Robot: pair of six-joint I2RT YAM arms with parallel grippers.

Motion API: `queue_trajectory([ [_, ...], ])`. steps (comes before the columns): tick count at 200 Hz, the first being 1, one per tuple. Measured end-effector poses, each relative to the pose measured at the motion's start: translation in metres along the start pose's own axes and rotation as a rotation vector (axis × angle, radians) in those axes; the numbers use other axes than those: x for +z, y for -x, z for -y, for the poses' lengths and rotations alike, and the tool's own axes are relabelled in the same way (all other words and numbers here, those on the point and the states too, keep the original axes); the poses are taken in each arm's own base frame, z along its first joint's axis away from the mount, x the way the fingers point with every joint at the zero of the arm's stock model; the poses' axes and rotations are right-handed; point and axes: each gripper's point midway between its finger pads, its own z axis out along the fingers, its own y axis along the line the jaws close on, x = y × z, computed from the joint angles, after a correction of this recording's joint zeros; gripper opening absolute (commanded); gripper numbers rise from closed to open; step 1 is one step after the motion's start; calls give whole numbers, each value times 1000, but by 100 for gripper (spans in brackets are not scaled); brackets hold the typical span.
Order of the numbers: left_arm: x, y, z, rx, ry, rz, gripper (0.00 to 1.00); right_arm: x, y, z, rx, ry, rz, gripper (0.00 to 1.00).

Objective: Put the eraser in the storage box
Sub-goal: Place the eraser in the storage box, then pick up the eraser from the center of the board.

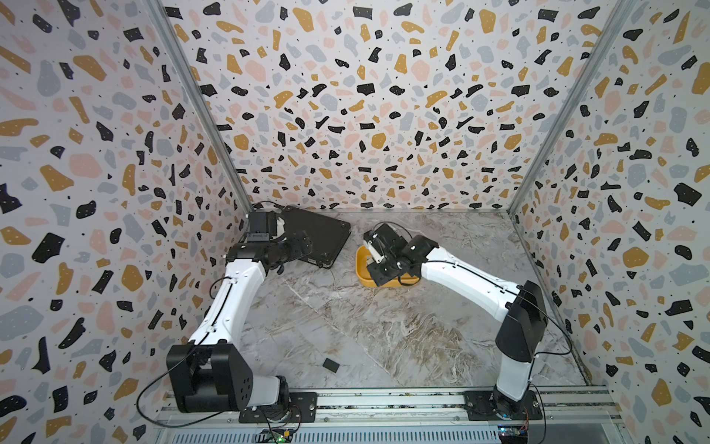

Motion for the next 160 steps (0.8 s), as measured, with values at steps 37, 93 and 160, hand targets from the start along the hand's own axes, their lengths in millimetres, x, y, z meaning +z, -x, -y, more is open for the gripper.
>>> queue_trajectory([
  [37,-22,-2,2,5,-12,48,99,20,-64,-82,-190,91,-87,59],
  [93,-38,-23,-3,2,-11,54,100,26,-107,-142,-316,217,-121,59],
  [160,-55,-35,-10,1,17,67,100,50,-141,-206,-419,318,-188,59],
])
